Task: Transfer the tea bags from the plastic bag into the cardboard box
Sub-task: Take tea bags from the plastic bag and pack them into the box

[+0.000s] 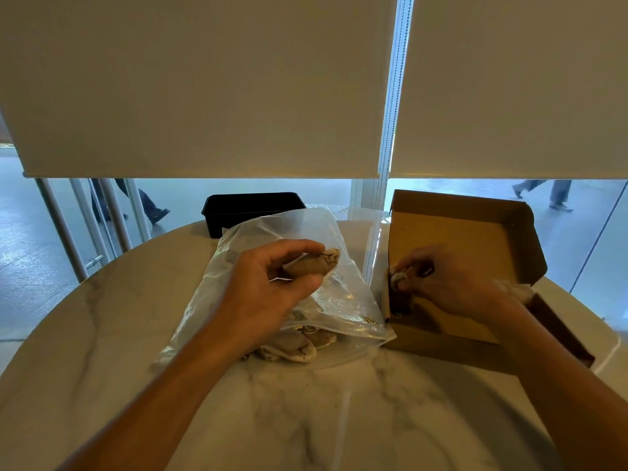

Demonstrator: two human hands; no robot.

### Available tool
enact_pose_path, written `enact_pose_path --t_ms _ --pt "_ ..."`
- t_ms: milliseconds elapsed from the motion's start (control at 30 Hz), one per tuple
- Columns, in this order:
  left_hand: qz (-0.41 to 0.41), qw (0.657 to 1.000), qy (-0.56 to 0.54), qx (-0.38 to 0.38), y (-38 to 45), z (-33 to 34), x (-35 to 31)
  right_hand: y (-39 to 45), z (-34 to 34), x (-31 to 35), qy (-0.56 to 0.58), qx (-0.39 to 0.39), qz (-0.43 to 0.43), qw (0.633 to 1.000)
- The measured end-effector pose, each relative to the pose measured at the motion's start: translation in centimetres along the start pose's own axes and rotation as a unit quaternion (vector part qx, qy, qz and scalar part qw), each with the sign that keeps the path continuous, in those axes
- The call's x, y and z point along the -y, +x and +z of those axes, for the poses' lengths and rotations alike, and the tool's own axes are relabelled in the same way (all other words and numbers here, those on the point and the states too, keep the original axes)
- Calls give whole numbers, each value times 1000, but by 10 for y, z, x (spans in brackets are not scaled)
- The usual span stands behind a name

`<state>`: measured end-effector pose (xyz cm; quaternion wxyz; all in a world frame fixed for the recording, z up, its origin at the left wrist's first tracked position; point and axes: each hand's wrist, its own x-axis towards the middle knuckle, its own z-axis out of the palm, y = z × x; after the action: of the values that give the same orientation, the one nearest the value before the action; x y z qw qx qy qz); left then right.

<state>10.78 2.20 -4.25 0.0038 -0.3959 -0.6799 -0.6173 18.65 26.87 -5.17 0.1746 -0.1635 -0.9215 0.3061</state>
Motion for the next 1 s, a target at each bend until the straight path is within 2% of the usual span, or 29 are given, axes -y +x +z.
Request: enact_pose_path --t_ms 433,533,600,633,700,767,867,1000 --pt "-52 998 -19 -17 1 1 2 0 -1 -5 30 -59 39 997" --pt "-54 998 -17 -19 1 1 0 -9 -17 9 -12 -104 21 994" --pt "-51 999 -4 -18 1 1 0 -17 -24 22 35 -123 -3 992" --pt "-48 999 0 -16 1 1 0 -23 -25 31 90 -99 -14 991" --pt "-40 999 0 -12 1 2 -1 -36 -23 54 188 1 -28 982" --pt "-30 1000 2 -4 0 3 -4 -43 -15 71 181 73 -46 980" --pt "-19 1000 7 7 -2 6 -7 -43 2 82 130 42 -90 987" --pt "-22 999 1 24 -3 7 -8 -43 5 81 167 11 -111 980"
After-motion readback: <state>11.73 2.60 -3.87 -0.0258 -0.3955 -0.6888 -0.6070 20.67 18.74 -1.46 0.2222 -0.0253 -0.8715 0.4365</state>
